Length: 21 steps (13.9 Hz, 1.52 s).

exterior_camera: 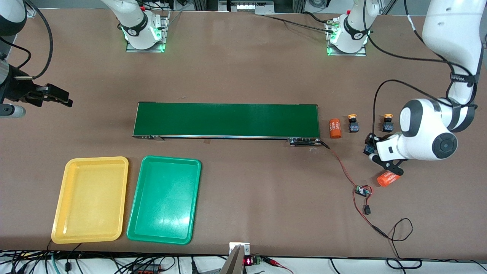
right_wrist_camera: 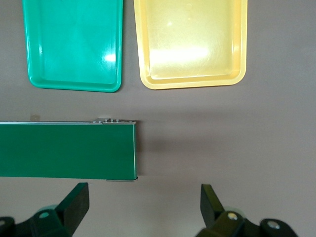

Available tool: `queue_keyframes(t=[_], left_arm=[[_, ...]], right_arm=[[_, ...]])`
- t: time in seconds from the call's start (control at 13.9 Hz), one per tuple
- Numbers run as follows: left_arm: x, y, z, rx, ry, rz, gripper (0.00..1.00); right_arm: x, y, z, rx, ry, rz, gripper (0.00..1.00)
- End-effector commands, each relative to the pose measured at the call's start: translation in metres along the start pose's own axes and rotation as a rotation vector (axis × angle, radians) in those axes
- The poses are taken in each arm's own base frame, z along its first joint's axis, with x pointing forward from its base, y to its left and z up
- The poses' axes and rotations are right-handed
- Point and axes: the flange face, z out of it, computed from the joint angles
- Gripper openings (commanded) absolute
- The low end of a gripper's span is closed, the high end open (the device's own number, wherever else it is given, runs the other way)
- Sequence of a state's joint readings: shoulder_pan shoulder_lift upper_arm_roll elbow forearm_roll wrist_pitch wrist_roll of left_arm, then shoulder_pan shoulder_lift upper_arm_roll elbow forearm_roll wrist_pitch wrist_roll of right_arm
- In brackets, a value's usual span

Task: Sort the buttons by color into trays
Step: 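Carry the green button onto the conveyor end and open the left gripper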

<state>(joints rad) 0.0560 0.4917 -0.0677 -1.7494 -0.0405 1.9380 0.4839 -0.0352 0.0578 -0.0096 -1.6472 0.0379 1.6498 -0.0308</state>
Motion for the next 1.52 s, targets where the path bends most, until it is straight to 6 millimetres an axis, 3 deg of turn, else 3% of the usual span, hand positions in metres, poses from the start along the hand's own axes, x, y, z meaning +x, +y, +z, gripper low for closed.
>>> queue_keyframes(t=[0.0,0.29,0.43,0.51,1.01,1.44], left_arm=[[0.005,0.066,-0.022,-0.027,-0.025,-0.059,0.02],[0.02,0.173,-0.015,-0.002,-0.057,-0.16,0.01],[0.018,0.212,-0.008,-0.002,-0.044,-0.188,0.01],[0.013,0.222,-0.004,0.005,-0.032,-0.193,0.01],[-0.004,0.243,0.046,0.0,-0.024,-0.192,0.0],[0.012,0.257,0.059,-0.024,0.056,-0.268,0.0]], right_arm=[[-0.004,0.002,-0.001,-0.002,-0.005,-0.013,1.0],[-0.004,0.003,-0.001,-0.002,-0.005,-0.011,1.0],[-0.004,0.002,-0.001,-0.001,-0.005,-0.011,1.0],[-0.004,0.002,-0.001,-0.001,-0.005,-0.013,1.0],[-0.003,0.002,0.0,-0.001,-0.002,-0.012,1.0],[-0.003,0.002,0.0,-0.002,-0.002,-0.013,1.0]])
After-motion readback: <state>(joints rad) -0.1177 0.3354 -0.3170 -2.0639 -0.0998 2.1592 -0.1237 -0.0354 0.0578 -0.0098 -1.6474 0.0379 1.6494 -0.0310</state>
